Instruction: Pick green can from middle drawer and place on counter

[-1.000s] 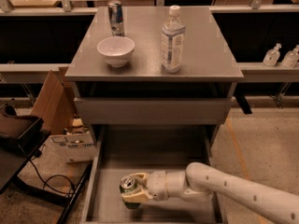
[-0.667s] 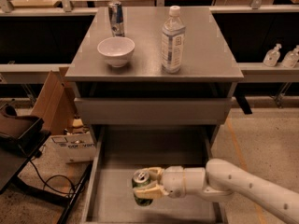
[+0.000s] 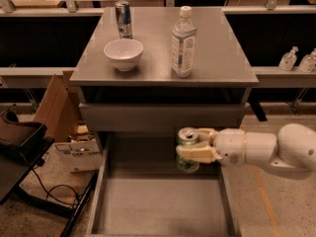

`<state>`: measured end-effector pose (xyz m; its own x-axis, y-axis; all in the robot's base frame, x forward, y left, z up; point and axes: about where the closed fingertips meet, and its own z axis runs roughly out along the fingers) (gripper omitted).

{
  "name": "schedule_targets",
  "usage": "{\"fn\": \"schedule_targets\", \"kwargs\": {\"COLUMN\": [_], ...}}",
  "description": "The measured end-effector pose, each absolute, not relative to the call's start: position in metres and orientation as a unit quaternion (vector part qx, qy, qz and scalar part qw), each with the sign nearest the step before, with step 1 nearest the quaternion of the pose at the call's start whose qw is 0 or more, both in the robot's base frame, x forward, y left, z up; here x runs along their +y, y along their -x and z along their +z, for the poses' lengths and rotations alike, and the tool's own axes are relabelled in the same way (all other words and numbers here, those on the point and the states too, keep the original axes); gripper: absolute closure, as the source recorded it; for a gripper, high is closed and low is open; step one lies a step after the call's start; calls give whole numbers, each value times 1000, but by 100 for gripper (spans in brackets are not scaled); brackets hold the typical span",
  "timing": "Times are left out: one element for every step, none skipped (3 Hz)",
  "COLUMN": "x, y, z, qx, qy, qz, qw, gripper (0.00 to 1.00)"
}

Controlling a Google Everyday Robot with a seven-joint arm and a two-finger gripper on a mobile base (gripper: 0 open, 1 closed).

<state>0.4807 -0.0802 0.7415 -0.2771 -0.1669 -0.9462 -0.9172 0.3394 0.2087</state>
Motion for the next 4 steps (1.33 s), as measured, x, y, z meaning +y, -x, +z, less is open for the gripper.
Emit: {"fn": "schedule_targets", "kwargs": {"x": [-118, -147, -146, -136], "y": [-540, -599, -598, -614], "z": [812, 876, 875, 908], "qx": [705, 710, 710, 698], "qy": [367, 340, 340, 343], "qz": [367, 317, 317, 312], "qw": [484, 530, 529, 546], "gripper": [100, 100, 100, 100]}}
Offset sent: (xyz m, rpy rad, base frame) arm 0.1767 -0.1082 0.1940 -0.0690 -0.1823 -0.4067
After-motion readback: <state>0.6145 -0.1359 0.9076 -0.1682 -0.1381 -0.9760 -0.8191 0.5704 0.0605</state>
